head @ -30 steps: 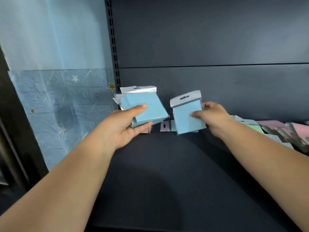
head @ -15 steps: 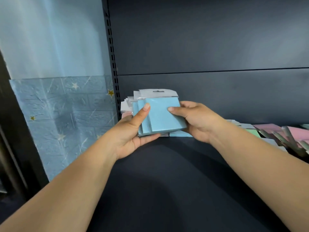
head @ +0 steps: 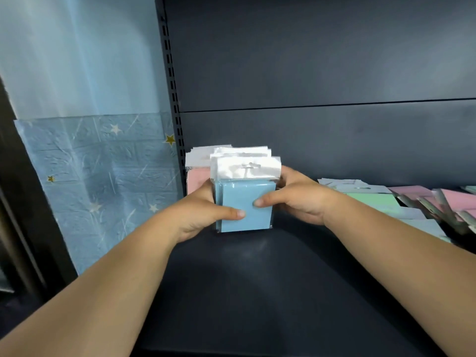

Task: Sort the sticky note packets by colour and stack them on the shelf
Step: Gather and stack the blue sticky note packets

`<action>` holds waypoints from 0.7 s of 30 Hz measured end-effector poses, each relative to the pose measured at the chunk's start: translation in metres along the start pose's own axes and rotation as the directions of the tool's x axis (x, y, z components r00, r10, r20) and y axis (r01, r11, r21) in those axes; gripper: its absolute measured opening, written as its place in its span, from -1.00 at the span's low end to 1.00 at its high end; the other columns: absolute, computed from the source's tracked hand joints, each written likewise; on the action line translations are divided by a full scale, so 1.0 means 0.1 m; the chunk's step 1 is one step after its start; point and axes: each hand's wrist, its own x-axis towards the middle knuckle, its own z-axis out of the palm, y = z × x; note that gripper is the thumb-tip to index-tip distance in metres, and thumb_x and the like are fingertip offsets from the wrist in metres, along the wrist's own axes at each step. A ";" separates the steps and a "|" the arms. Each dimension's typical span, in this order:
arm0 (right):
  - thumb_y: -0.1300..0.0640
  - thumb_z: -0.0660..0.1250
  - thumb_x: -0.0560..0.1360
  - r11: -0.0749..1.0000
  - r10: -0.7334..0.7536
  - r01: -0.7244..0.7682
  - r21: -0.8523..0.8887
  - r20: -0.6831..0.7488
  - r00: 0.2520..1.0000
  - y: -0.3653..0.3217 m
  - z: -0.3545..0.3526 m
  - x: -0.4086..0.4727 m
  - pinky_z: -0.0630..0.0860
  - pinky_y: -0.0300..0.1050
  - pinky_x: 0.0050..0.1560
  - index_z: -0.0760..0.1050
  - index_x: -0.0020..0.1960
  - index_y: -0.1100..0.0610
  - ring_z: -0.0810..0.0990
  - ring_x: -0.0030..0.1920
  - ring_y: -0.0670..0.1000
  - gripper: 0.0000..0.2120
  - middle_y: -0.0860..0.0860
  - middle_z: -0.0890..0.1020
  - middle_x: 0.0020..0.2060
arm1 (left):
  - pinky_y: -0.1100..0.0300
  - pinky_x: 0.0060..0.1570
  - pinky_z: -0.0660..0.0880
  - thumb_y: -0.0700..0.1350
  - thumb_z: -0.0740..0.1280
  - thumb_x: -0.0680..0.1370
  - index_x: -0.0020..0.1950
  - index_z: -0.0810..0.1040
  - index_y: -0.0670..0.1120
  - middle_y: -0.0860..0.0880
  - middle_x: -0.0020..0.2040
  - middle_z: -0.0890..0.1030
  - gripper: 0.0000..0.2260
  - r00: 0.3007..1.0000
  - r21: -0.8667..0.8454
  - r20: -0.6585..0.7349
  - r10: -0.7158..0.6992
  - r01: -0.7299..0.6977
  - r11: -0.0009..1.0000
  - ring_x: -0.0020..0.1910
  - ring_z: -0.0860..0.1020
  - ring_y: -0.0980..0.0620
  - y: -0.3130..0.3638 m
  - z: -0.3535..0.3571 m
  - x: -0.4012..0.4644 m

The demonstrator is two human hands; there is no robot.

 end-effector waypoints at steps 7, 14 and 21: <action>0.47 0.40 0.34 0.997 0.072 -0.072 -0.032 0.004 0.997 0.13 0.00 0.07 0.46 -0.03 0.26 0.30 0.36 0.10 0.55 0.19 0.07 -0.33 0.13 0.53 0.21 | 0.27 0.07 0.46 -0.46 0.32 0.42 0.35 0.36 -0.08 -0.04 0.21 0.56 -0.45 0.998 0.027 0.018 -0.065 0.065 0.998 0.20 0.50 0.01 -0.11 0.01 0.05; 0.37 0.38 0.37 0.992 0.124 -0.125 0.010 0.089 0.988 0.11 -0.07 0.05 0.44 -0.09 0.25 0.37 0.30 0.11 0.56 0.16 0.01 -0.46 0.04 0.59 0.15 | 0.29 0.15 0.45 -0.38 0.34 0.45 0.35 0.35 -0.02 0.02 0.22 0.55 -0.47 0.995 0.077 0.075 -0.060 0.054 0.996 0.20 0.50 0.09 -0.11 0.01 0.04; -0.07 0.32 0.42 0.970 0.227 -0.215 0.114 -0.103 0.968 0.02 -0.39 0.21 0.42 -0.11 0.19 0.52 -0.05 0.10 0.57 0.04 -0.03 -0.75 0.01 0.62 0.02 | 0.18 0.31 0.34 -0.31 0.39 0.43 0.42 0.27 -0.05 0.01 0.28 0.51 -0.39 0.990 0.126 0.060 -0.124 0.115 0.985 0.27 0.46 0.06 -0.13 -0.04 0.06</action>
